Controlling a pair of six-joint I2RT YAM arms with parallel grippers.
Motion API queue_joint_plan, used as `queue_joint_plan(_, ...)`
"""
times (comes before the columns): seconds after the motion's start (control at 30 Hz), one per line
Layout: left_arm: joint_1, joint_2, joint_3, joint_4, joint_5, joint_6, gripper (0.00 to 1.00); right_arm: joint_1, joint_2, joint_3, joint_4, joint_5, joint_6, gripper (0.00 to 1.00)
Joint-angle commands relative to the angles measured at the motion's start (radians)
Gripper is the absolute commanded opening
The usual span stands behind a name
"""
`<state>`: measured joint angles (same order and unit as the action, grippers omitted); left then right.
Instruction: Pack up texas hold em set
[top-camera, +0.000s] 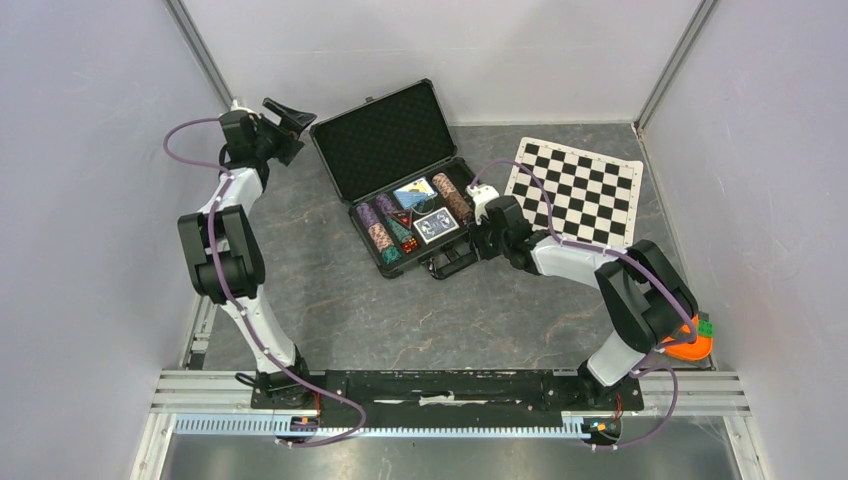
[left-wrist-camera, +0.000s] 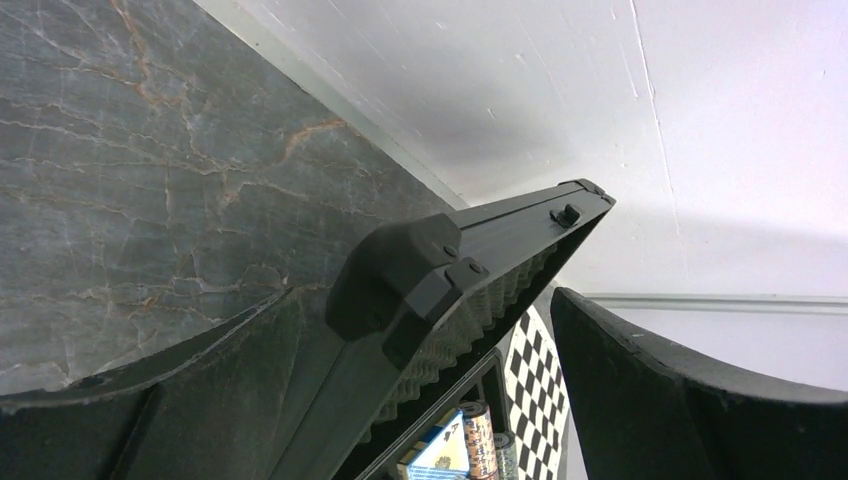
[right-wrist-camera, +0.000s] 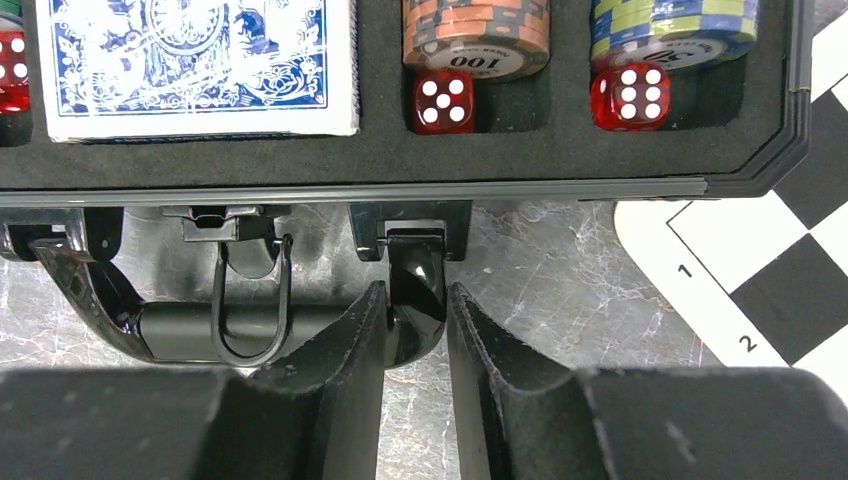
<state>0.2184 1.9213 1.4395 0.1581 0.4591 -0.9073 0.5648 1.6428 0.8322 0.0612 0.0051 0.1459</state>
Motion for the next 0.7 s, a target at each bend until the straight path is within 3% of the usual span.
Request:
queue_joint_plan(0.0,0.0,0.065,0.077,0.065,0.073,-0.062,1.0,-0.01,-0.008,-0.061,-0.226,-0.002,-0.036,0.33)
queue_joint_plan(0.17,0.001,0.166,0.076,0.274,0.162,-0.292,1.0,-0.011,-0.015,-0.073,-0.218,-0.041,-0.034,0.33)
queue_joint_plan(0.37,0.001,0.233,0.013,0.478,0.123,-0.526,0.93,-0.01,-0.02,-0.079,-0.208,-0.057,-0.027,0.33)
queue_joint_plan(0.67,0.003,0.271,-0.015,0.692,0.164,-0.709,0.79,-0.009,-0.076,-0.089,-0.192,-0.077,-0.016,0.36)
